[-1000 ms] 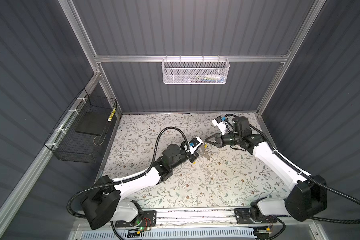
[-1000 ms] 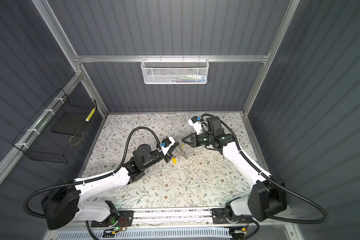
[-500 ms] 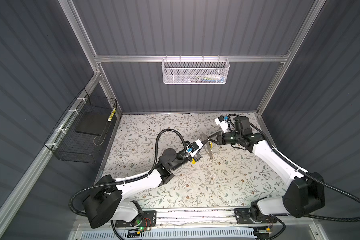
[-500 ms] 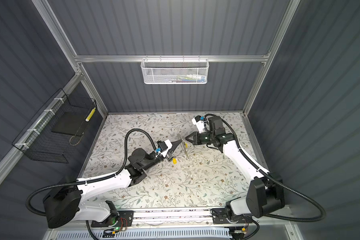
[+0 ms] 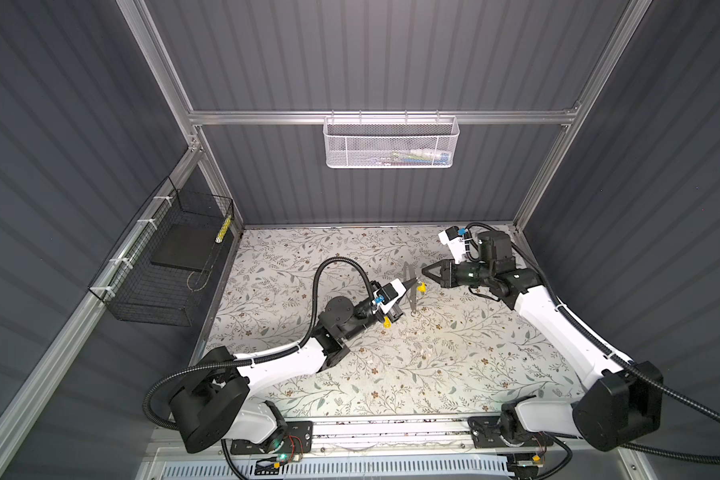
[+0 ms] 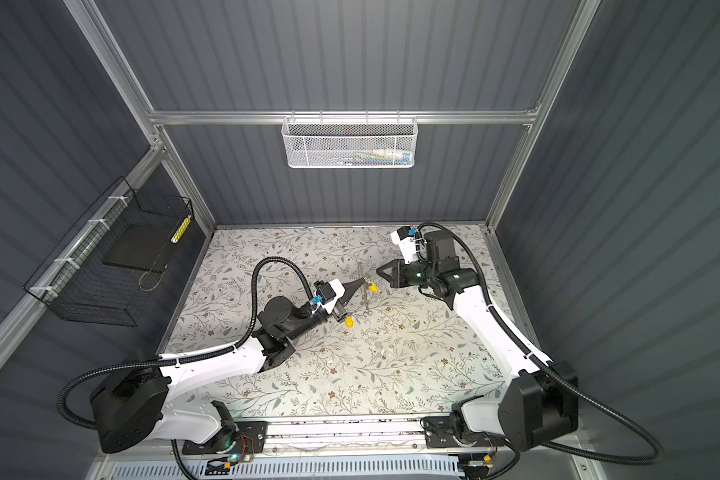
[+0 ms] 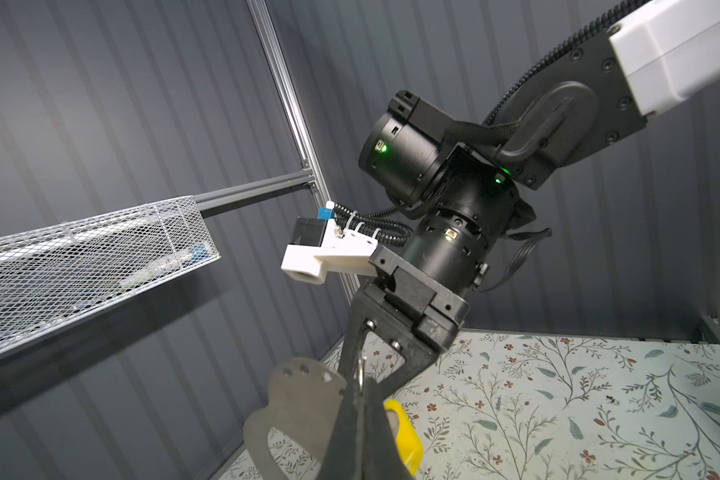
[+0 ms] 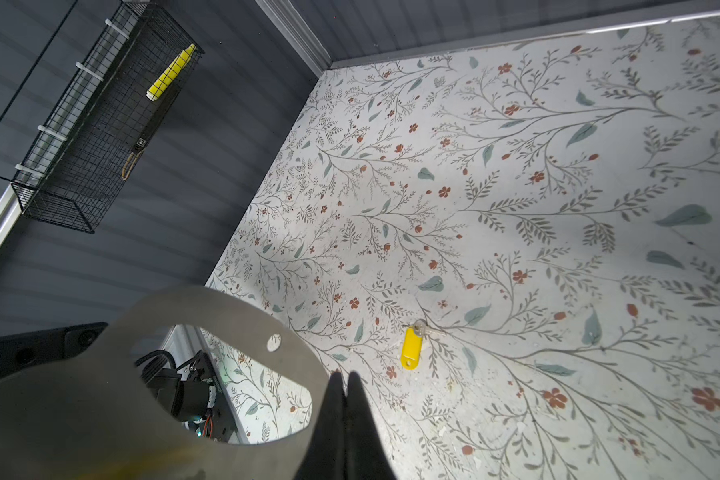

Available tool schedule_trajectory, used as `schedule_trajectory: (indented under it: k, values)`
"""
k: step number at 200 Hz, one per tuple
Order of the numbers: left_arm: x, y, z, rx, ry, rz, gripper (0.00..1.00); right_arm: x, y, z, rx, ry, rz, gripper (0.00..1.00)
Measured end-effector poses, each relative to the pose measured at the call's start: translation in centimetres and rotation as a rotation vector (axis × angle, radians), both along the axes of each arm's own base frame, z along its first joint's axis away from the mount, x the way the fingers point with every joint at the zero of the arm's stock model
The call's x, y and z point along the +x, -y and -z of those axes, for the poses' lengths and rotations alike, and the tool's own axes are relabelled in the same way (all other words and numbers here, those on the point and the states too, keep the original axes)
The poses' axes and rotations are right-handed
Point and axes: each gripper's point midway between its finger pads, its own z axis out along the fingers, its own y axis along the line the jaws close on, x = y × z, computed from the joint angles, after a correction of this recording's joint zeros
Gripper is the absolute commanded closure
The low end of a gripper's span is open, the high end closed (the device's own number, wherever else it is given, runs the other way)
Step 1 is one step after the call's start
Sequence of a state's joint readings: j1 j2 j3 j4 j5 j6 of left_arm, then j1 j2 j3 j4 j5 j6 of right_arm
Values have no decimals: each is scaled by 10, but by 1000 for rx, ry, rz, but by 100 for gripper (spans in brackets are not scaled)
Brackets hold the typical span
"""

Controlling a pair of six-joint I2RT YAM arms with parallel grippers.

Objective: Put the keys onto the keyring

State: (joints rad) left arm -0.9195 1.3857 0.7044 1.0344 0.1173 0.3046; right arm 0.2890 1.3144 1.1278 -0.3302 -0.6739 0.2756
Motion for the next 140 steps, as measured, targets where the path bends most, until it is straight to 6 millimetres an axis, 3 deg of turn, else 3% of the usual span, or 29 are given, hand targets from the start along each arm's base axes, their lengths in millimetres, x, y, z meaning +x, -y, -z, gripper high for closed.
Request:
schedule_trajectory:
  k: [16,34,52,70,115,140]
  values:
    - [1,1,1,6,-6,0,100,-6,2,-7,0,40,-1,100]
    - [4,4,0,21,-32,-2,100,-15,6,-14,2,87,-3,76]
    - [10,9,-7,31,-72,-7,100,-21,9,-24,-2,164,-12,62]
    - [14,11,-13,34,-111,-9,100,-26,11,-30,4,235,-15,55]
    - [13,11,-6,58,-204,13,100,-31,12,-35,35,350,-24,50]
    - [17,8,0,59,-265,48,100,-33,10,-41,57,390,-45,56]
